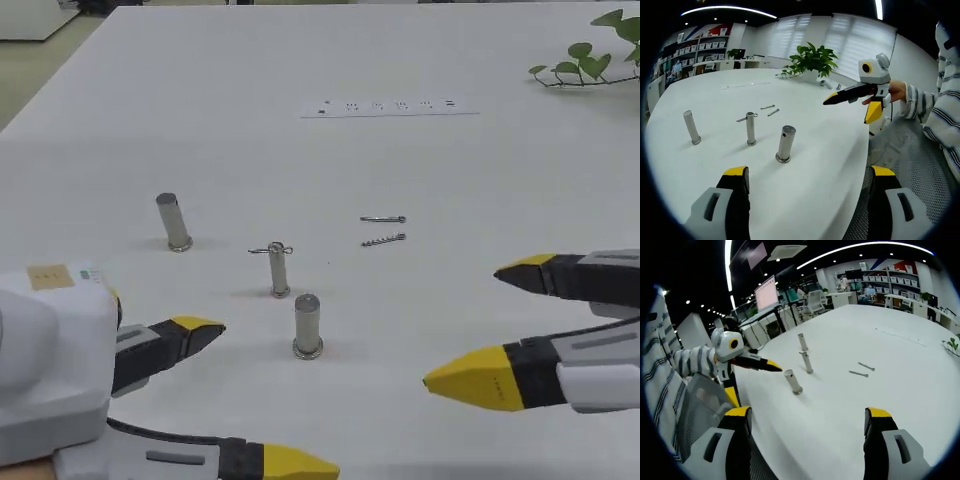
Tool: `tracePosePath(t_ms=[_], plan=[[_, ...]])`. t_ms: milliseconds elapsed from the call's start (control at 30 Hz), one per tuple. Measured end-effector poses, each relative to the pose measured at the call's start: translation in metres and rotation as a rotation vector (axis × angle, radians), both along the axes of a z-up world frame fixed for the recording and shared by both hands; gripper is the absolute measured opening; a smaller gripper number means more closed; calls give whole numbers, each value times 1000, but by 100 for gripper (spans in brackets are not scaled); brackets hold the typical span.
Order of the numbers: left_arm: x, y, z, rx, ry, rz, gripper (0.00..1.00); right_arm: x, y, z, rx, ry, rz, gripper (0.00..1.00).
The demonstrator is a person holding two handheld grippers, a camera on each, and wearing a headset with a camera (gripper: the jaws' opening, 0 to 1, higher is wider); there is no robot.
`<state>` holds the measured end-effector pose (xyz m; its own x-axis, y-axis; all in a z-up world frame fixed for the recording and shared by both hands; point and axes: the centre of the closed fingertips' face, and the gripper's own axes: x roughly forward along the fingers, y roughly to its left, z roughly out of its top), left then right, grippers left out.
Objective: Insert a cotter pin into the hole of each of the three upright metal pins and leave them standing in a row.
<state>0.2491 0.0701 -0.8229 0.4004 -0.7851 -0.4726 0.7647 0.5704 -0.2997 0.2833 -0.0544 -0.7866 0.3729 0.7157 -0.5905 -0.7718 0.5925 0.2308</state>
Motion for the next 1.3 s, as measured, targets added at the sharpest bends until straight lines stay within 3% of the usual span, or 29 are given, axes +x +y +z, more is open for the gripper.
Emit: tracePosePath(t_ms=[233, 500, 867, 1000, 1233, 1300], plan=[[-1, 3, 0, -6, 3, 13, 99, 15, -23, -2, -154, -29, 87, 94], [2, 11, -2, -7, 7, 42, 99, 31, -31, 1, -258, -44, 202, 87], [7, 19, -1, -11, 11, 74, 99, 56, -20, 2, -320, -73, 318, 85], [7, 19, -2, -25, 28, 83, 99, 68, -13, 6, -314, -85, 350, 74], [6, 19, -2, -32, 28, 95, 99, 88, -8, -2, -359, -96, 441, 71], [6, 20, -2, -38, 28, 101, 99, 87, -5, -3, -374, -89, 469, 68]])
